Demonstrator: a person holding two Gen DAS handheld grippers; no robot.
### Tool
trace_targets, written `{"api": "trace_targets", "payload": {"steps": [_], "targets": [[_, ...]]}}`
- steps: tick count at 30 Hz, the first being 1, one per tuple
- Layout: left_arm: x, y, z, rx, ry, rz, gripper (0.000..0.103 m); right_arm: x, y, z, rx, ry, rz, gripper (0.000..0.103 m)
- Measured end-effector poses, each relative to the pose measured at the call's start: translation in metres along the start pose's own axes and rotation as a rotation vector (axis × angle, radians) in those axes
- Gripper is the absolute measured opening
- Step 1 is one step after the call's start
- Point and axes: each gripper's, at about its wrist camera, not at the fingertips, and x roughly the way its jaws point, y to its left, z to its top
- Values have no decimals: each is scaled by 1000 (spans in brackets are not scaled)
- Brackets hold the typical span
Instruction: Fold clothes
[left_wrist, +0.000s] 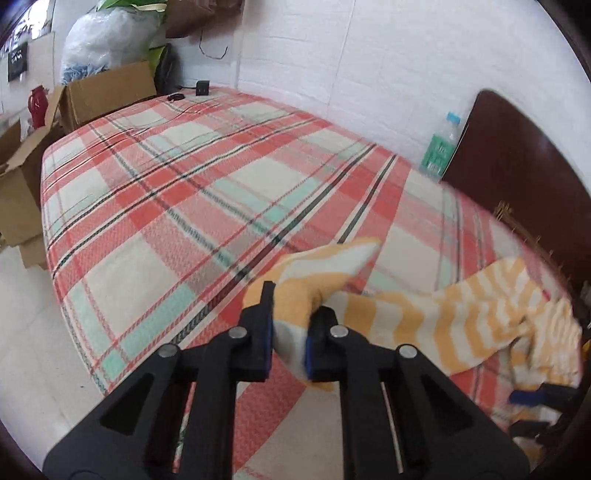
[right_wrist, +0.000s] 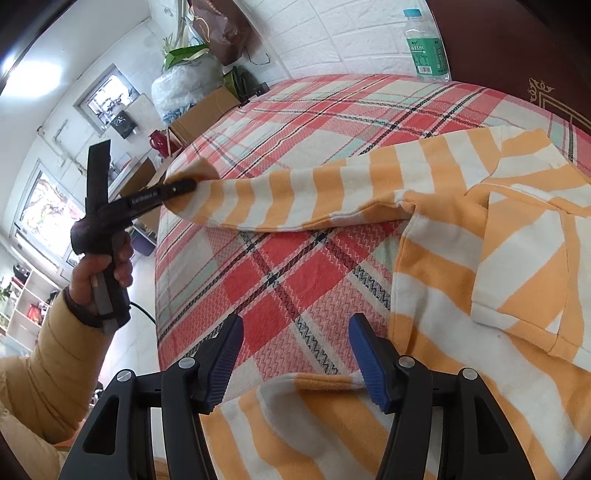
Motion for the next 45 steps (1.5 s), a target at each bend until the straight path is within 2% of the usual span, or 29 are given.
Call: {"api": "trace_targets", "payload": {"steps": [4, 9, 13, 16, 19, 21, 25, 29, 32, 38, 39, 40, 41, 43, 45], "targets": [[-20, -38, 35, 21, -75, -177, 14, -25, -8, 1, 29, -66, 54, 61], [-42, -123, 55, 158, -145, -395, 14, -72, -32, 7, 130, -211, 168, 61], [-52, -195, 49, 279, -160, -546, 14, -117, -59, 6, 219, -348, 279, 61], [-46, -247, 30, 352, -118, -626, 14, -147, -80, 0, 277, -431, 308, 63], [-35, -289, 2, 431, -84, -631, 14, -167, -105, -12, 359, -491, 358, 67], [-25, -313, -26, 485, -43, -628, 14, -169, -122, -24, 421, -497, 378, 69], [-20, -348, -90, 638, -2, -578, 15, -175, -155, -48, 546, -506, 418, 71], [-18, -363, -142, 764, 46, -543, 15, -164, -182, -73, 661, -464, 427, 75], [-20, -363, -155, 790, 54, -529, 15, -152, -198, -83, 727, -440, 446, 77], [-22, -352, -158, 781, 77, -511, 15, -132, -196, -67, 690, -361, 440, 75], [-22, -349, -156, 773, 83, -512, 16, -129, -193, -63, 673, -345, 430, 71], [-22, -346, -155, 765, 89, -512, 17, -125, -190, -59, 652, -329, 428, 54], [-22, -343, -153, 758, 95, -513, 19, -123, -186, -56, 629, -316, 412, 31], [-24, -336, -152, 746, 108, -511, 25, -120, -181, -52, 588, -294, 376, 16], [-28, -326, -151, 729, 122, -522, 26, -126, -178, -49, 559, -301, 331, 12]]}}
